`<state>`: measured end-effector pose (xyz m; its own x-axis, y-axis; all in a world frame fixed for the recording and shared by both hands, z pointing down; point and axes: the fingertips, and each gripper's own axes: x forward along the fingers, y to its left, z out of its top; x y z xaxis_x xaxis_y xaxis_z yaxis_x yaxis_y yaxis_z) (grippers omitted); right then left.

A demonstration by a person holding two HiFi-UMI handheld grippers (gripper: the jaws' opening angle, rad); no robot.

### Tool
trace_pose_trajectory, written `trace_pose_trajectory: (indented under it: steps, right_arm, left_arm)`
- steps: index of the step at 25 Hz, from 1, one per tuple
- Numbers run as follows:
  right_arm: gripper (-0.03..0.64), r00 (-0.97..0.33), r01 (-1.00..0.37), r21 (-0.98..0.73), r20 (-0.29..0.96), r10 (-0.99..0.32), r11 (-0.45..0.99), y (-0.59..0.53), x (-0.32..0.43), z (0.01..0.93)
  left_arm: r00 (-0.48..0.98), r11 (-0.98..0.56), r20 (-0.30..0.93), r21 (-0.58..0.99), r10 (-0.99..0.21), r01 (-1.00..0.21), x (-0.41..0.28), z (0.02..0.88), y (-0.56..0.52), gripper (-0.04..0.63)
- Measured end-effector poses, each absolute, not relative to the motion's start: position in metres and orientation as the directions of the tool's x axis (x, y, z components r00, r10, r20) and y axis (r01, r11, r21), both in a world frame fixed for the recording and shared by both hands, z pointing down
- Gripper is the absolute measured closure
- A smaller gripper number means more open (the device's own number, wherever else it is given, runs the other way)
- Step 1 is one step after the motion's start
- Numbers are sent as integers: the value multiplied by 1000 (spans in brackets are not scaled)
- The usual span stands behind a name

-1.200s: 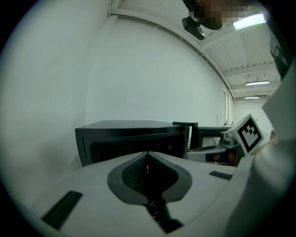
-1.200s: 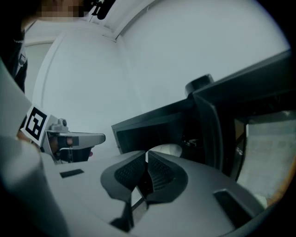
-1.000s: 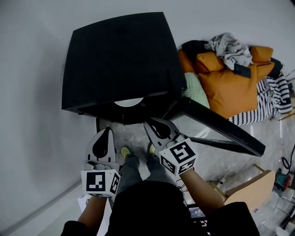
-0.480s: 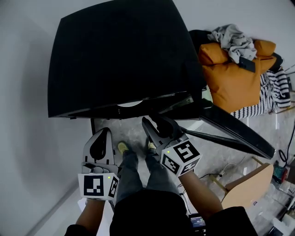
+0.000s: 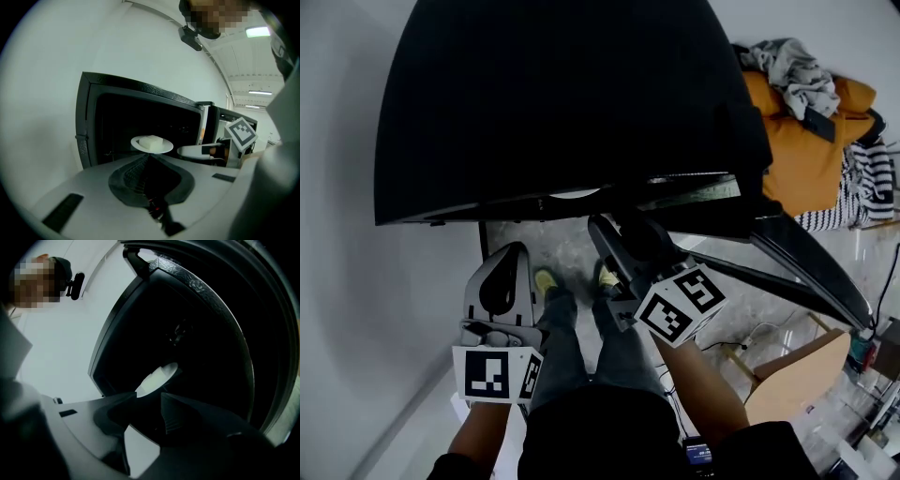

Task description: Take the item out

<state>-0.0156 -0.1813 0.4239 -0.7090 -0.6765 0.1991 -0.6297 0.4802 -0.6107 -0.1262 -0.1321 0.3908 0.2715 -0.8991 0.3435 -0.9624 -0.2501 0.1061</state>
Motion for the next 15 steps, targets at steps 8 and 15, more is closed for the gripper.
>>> trace_pose_trajectory:
  steps: [8, 15]
  right_arm:
    - [457, -681, -543, -766, 162, -714, 343, -201, -25, 436]
    - [456, -663, -419, -880, 129, -737, 222, -220, -37, 441]
  left_arm:
    - [273, -252, 373, 106, -887, -962, -134, 407, -128, 591]
    - [286, -261, 383, 117, -878, -958, -137, 415, -130, 591]
